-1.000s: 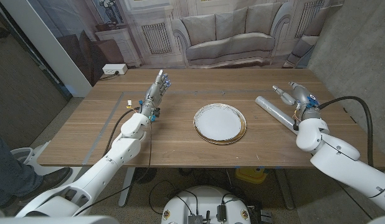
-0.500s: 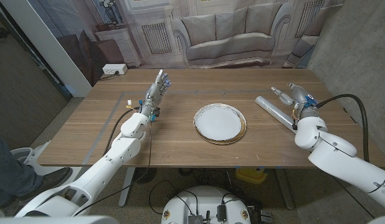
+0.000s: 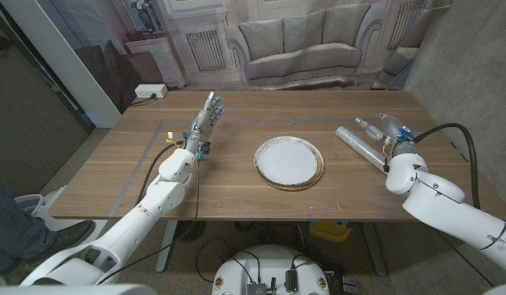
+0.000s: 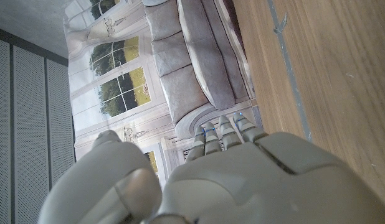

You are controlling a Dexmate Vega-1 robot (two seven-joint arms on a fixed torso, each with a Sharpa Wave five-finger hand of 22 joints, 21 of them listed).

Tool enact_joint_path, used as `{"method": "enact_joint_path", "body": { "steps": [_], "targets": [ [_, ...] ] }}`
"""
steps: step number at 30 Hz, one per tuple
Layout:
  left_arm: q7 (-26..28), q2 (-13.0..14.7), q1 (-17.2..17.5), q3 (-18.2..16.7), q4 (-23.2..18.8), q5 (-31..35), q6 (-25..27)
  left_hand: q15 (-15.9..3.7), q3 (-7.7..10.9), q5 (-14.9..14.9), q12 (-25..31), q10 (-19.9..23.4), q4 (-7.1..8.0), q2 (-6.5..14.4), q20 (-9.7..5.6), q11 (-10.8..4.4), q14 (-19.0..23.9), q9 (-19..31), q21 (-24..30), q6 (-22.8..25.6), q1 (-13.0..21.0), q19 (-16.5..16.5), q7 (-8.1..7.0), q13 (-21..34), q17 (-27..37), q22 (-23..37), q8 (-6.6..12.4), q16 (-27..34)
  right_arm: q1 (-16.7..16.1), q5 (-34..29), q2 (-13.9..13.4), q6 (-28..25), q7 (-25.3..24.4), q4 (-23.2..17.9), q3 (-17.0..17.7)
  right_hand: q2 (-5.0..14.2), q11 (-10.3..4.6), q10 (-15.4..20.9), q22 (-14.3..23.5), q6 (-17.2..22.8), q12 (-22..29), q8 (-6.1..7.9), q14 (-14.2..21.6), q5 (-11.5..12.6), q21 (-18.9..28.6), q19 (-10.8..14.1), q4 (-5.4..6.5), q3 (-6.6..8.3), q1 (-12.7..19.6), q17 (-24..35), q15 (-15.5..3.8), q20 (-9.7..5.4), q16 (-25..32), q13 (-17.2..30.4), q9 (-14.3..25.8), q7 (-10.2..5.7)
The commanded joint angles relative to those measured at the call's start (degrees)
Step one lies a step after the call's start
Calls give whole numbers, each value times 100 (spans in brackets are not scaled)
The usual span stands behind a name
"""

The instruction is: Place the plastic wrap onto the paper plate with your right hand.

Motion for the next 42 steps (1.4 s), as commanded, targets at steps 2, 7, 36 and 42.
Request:
{"method": "enact_joint_path", "body": {
  "steps": [2,7,36,42],
  "targets": [
    [-37,-48,-44,20,74,8,-37,3,-43,-1,-11,28,25,-6,-50,-20,25,14,3,44,36,-10,-4,-3,21,24,-16,-26,240,120,-42,-342,17,22,-253,7,22,46,27,16,-15,-16,29,15,-11,48,-45,15,54,-1,12,-114,-1,21,28,0],
    [-46,-61,-52,19,107,2,-51,2,-49,-3,-14,24,26,-2,-46,-11,27,14,2,42,39,-12,-9,-3,21,24,-18,-25,321,190,-59,-503,43,0,-314,7,10,63,28,91,-12,12,52,16,-29,69,-68,22,85,-5,12,-104,0,21,29,-42],
    [-8,-12,-31,10,19,14,4,13,-84,-14,-16,39,30,24,-36,-6,39,15,0,54,58,-21,-3,-2,23,25,-21,-24,820,467,-212,-1050,135,58,-815,-90,53,-94,25,24,-89,-21,62,25,-141,137,-252,39,305,-27,106,69,-35,21,32,-138],
    [-2,-1,-26,4,-3,13,14,16,-92,-16,-16,43,32,28,-36,-4,38,15,1,56,61,-21,-2,-2,23,25,-21,-25,984,458,-244,-1216,171,57,-991,-142,44,-118,20,-27,-98,-30,71,55,-193,150,-387,75,499,-32,115,107,-40,22,33,-145]
  ]
}}
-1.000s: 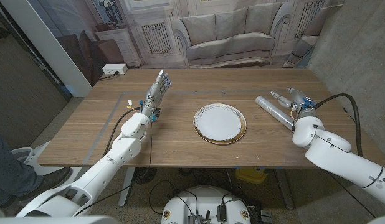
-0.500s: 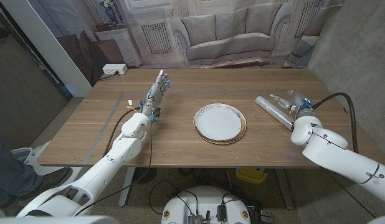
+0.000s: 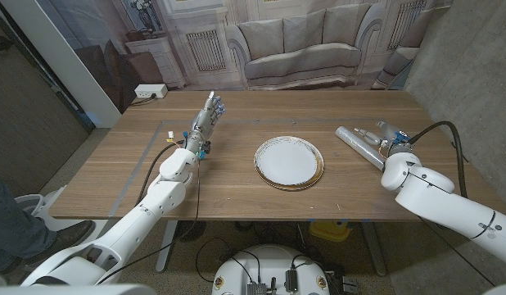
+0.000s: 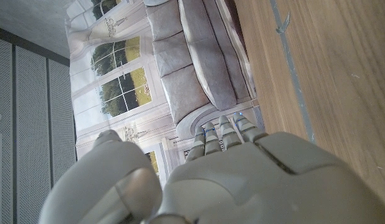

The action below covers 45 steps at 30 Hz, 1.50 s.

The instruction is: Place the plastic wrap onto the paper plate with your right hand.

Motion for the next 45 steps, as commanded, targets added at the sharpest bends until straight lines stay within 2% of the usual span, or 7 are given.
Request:
{"method": "enact_joint_path", "body": {
  "steps": [1,9,17,29,45],
  "targets": [
    [22,30,13,-7,-55,13,50,4,-38,-17,-15,47,7,6,-37,-3,33,15,1,56,38,-21,-2,-2,23,25,1,-25,286,35,-72,-278,64,14,-301,-31,-14,-24,19,-39,-20,-8,22,62,-48,11,-115,35,171,-4,24,73,-18,22,33,-12],
    [29,37,18,-17,-69,9,47,14,-48,-20,-17,45,8,12,-30,-20,35,15,0,56,42,-23,-2,-2,24,25,-1,-25,449,51,-94,-327,113,48,-461,-191,-20,-23,17,-66,-17,-5,115,112,-96,73,-265,15,349,-6,7,120,5,24,34,-17],
    [25,38,22,-23,-59,-4,52,20,-57,-22,-22,34,9,16,-24,-2,43,15,0,56,45,-24,-4,-2,24,25,-2,-23,503,75,-88,-256,119,120,-547,-321,-26,3,17,-76,-6,-4,188,156,-120,136,-331,-34,406,-3,-15,139,22,26,35,-17],
    [34,58,43,-25,-99,8,50,21,-72,-26,-20,44,11,23,-23,-25,46,15,1,57,52,-24,3,-2,24,25,-3,-23,467,186,-53,-249,108,172,-512,-424,-14,71,21,-27,18,17,278,230,-147,230,-370,-86,433,4,5,130,39,26,38,0],
    [50,82,93,-37,-150,-3,65,19,-91,-30,-23,41,10,30,-16,-24,46,15,2,58,64,-23,3,-2,24,25,-5,-25,727,301,-62,-413,292,290,-705,-456,18,126,25,13,31,28,345,308,-181,307,-383,-116,450,12,21,129,45,21,42,-5]
  ]
}}
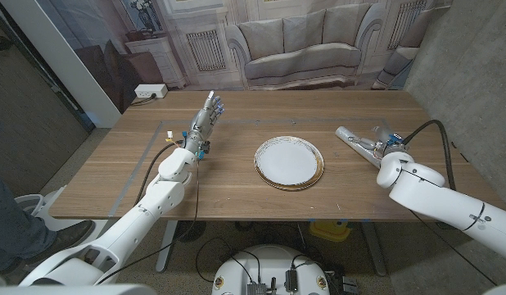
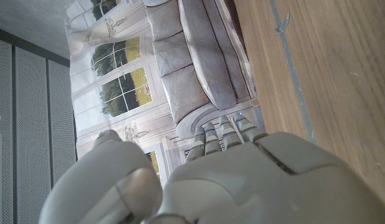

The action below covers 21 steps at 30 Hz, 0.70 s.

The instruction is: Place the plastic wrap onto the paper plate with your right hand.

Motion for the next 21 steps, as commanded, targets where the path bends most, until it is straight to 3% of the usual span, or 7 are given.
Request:
{"method": "enact_joint_path", "body": {
  "steps": [1,10,14,21],
  "targets": [
    [23,26,43,-14,-45,-8,21,0,-29,-10,-22,45,-5,16,-16,-19,27,15,2,59,49,-23,-1,-2,24,25,-5,-26,182,94,11,-109,109,113,-132,-19,33,45,25,44,28,24,93,46,-35,79,-46,-29,7,11,16,2,47,20,12,5],
    [24,32,51,-17,-53,-11,24,4,-43,-12,-20,54,-6,19,-13,-28,33,15,2,67,57,-22,-5,-1,24,25,-3,-25,182,184,7,-110,111,196,-120,-23,20,100,27,99,43,41,156,92,-50,139,-54,-38,26,14,10,12,58,17,14,31],
    [36,34,51,-18,-59,-7,29,0,-47,-13,-22,50,-6,20,-11,-18,33,15,2,69,59,-23,-7,-1,24,25,-3,-25,178,177,0,-64,80,247,-140,-26,-68,221,30,151,73,53,295,171,-77,234,-82,-42,90,10,-148,-29,81,9,16,-27],
    [10,19,35,-6,-30,-9,20,-5,-56,-14,-22,54,-6,22,-8,-23,31,15,0,66,63,-28,-6,-1,24,25,-5,-27,304,217,2,-111,177,331,-222,-35,-92,231,31,185,67,60,289,208,-99,258,-102,-45,131,7,-147,-48,61,5,17,-41]
  ]
}}
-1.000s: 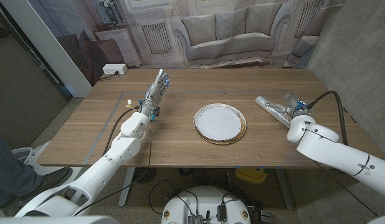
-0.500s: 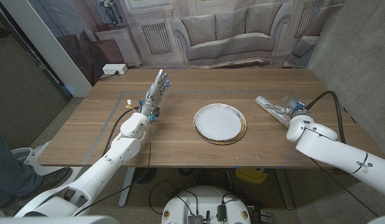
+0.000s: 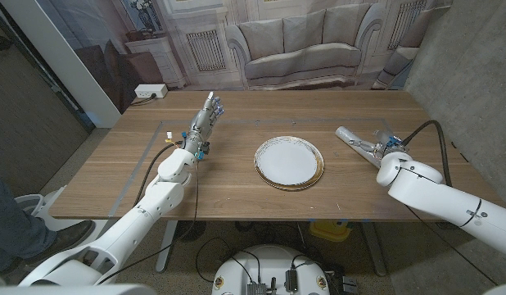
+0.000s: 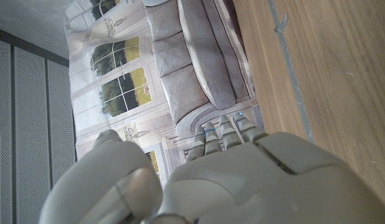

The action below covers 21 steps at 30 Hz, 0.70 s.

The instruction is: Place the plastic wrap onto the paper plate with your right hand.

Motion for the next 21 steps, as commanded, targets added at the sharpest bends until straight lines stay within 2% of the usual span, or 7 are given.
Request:
{"method": "enact_joint_path", "body": {
  "steps": [1,13,21],
  "targets": [
    [-14,-9,-5,4,15,-12,4,-6,-58,-15,-23,48,-6,0,-8,-10,30,15,0,66,42,-27,-7,-1,24,25,-6,-27,147,62,-1,-29,92,136,-110,-24,-21,36,31,59,20,35,20,58,-23,68,-55,3,70,6,4,-14,10,4,18,18],
    [8,26,2,0,-28,-8,62,-2,-71,-17,-23,50,-5,5,-2,-7,28,16,-2,70,47,-34,-8,-1,24,25,-5,-29,445,105,5,-161,331,264,-373,-16,-39,43,32,58,13,28,41,96,-45,95,-68,4,107,6,-1,1,3,2,19,33],
    [-26,15,-48,22,16,-5,86,-5,-81,-18,-23,52,-4,9,0,-38,31,16,-2,70,51,-36,-7,-1,25,25,-6,-28,509,119,14,-185,351,319,-438,22,-36,65,34,72,12,28,64,143,-71,115,-95,32,190,5,-4,-32,-3,1,20,47]
  ]
}}
